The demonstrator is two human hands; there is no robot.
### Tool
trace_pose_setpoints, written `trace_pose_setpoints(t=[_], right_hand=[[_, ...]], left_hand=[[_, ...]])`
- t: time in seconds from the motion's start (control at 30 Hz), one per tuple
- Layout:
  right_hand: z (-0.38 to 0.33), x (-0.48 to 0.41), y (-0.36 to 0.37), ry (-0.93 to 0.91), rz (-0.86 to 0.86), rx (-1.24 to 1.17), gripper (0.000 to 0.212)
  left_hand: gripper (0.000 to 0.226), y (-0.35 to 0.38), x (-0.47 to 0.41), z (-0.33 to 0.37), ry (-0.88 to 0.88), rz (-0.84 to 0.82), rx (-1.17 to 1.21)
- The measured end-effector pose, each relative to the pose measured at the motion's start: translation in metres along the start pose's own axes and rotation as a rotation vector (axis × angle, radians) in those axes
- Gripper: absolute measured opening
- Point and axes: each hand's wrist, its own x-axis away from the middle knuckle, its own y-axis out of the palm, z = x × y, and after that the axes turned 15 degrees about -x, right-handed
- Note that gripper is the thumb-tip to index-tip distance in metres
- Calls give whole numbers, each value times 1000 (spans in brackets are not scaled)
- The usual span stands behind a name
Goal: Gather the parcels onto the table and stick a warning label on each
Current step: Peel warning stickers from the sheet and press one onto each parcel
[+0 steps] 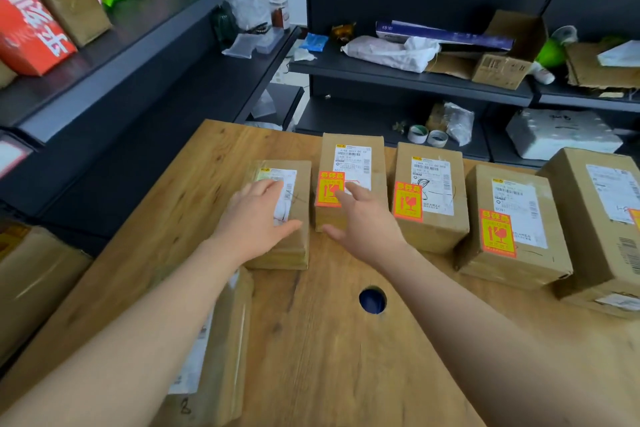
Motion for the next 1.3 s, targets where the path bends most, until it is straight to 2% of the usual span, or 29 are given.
trace_pose_setpoints(t=[0.1, 0.2, 0.33, 0.47, 0.57, 0.7, 0.83, 0.97, 1.17, 1.3], right_hand=[[-27, 10, 21, -42, -32, -14, 66], [-48, 14, 44, 1, -56, -37, 57], [-60, 13, 59, 150, -112, -57, 51], [-64, 8, 67, 179, -81, -117, 43], [-69, 5, 65, 171, -6, -138, 35], [-86, 8, 50, 94, 98, -132, 35], [-112, 29, 27, 16, 222, -134, 48], [-128, 71, -1, -5, 294, -121, 53], [-127, 172, -30, -31, 386, -114, 51], [-100, 243, -27, 41, 333, -75, 51]], left_hand=[[102, 1, 26, -31, -61, -127, -14], [114, 8, 37, -51, -177, -280, 59], [100, 19, 33, -60, -186, -348, 248], [71, 27, 28, -61, -156, -284, 390], [63, 22, 25, -67, -151, -216, 452], [62, -4, 29, -79, -119, -132, 493], [54, -42, 53, -76, -138, 7, 496], [56, -80, 87, -59, -75, 92, 494], [58, -101, 155, -5, -2, 66, 575], [62, -76, 204, 42, 14, 21, 624]])
